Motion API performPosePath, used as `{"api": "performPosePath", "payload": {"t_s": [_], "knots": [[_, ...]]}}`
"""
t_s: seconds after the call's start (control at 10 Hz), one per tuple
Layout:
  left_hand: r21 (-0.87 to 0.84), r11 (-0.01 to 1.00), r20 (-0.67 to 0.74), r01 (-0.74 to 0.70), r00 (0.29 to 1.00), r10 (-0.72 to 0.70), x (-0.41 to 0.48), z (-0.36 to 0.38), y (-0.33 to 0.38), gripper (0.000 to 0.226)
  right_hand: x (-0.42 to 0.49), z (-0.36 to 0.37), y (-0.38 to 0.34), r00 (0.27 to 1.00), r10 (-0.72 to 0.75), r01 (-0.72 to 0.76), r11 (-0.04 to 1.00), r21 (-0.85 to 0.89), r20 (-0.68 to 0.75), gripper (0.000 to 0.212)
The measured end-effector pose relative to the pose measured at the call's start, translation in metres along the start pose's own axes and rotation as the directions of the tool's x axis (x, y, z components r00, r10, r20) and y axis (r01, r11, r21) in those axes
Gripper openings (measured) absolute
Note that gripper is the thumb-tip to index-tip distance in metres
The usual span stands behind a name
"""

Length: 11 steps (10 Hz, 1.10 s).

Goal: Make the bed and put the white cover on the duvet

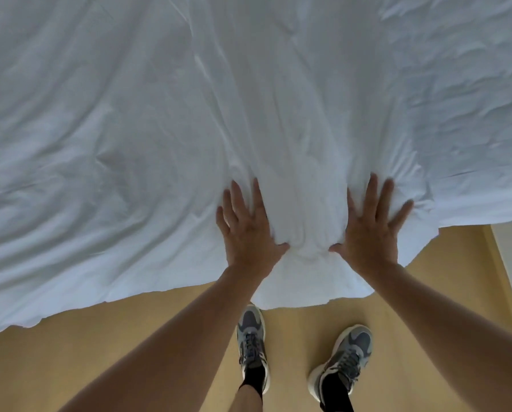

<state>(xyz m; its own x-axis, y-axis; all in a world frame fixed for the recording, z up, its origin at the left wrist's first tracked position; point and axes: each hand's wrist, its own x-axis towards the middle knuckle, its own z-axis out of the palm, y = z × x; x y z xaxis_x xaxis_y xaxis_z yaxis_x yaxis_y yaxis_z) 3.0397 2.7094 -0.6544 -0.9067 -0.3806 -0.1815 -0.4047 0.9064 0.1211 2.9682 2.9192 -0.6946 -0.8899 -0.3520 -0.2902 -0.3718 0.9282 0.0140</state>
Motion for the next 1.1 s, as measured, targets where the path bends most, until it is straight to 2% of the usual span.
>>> {"api": "performPosePath", "payload": {"t_s": [0.1,0.2,0.3,0.4,0.5,0.6,0.7,0.8,0.9,1.0,1.1], "knots": [[-0.018,0.963,-0.196,-0.267,0.946,0.259,0.002,-0.008,-0.011,0.140,-0.008,-0.018,-0.026,0.998,0.048,-0.042,0.990,0.136,-0.040,0.165],[0.017,0.928,0.064,-0.373,0.926,0.371,0.020,-0.016,-0.038,0.138,0.001,-0.047,-0.060,0.984,-0.076,0.095,0.990,0.109,-0.163,0.157],[0.069,0.922,0.290,-0.381,0.892,0.347,0.026,-0.011,-0.067,0.148,0.015,-0.045,-0.098,0.981,-0.189,0.192,0.975,-0.112,0.037,0.163],[0.176,0.923,0.353,-0.342,0.897,0.265,0.029,-0.013,-0.110,0.151,0.023,-0.038,-0.112,0.987,-0.001,0.042,0.968,-0.248,0.162,0.166],[0.145,0.941,0.368,-0.305,0.900,0.234,0.046,-0.037,-0.176,0.146,0.017,-0.063,-0.137,0.965,0.101,-0.039,0.968,-0.247,0.242,0.165],[0.020,0.970,0.264,-0.243,0.937,0.229,0.069,-0.065,-0.254,0.138,0.013,-0.100,-0.197,0.963,0.033,0.009,0.988,-0.155,0.267,0.150],[0.013,0.996,0.249,0.087,0.964,-0.087,0.065,-0.055,-0.320,0.155,0.035,-0.088,-0.280,0.955,-0.246,0.258,0.964,-0.057,0.163,0.149],[0.057,0.994,0.304,0.097,0.946,-0.110,0.037,-0.025,-0.333,0.153,0.047,-0.046,-0.330,0.966,-0.165,0.179,0.983,-0.051,0.198,0.162],[0.048,0.993,0.323,0.112,0.938,-0.122,0.028,-0.035,-0.332,0.137,0.028,-0.039,-0.341,0.958,-0.164,0.190,0.977,-0.092,0.235,0.153],[-0.071,0.992,0.440,0.105,0.896,-0.064,0.020,-0.078,-0.331,0.109,0.006,-0.088,-0.341,0.919,-0.169,0.159,0.986,0.057,0.356,0.123],[-0.162,0.983,0.480,0.090,0.878,-0.001,-0.019,-0.140,-0.336,0.076,-0.038,-0.148,-0.341,0.930,-0.198,0.122,0.961,0.247,0.310,0.074]]}}
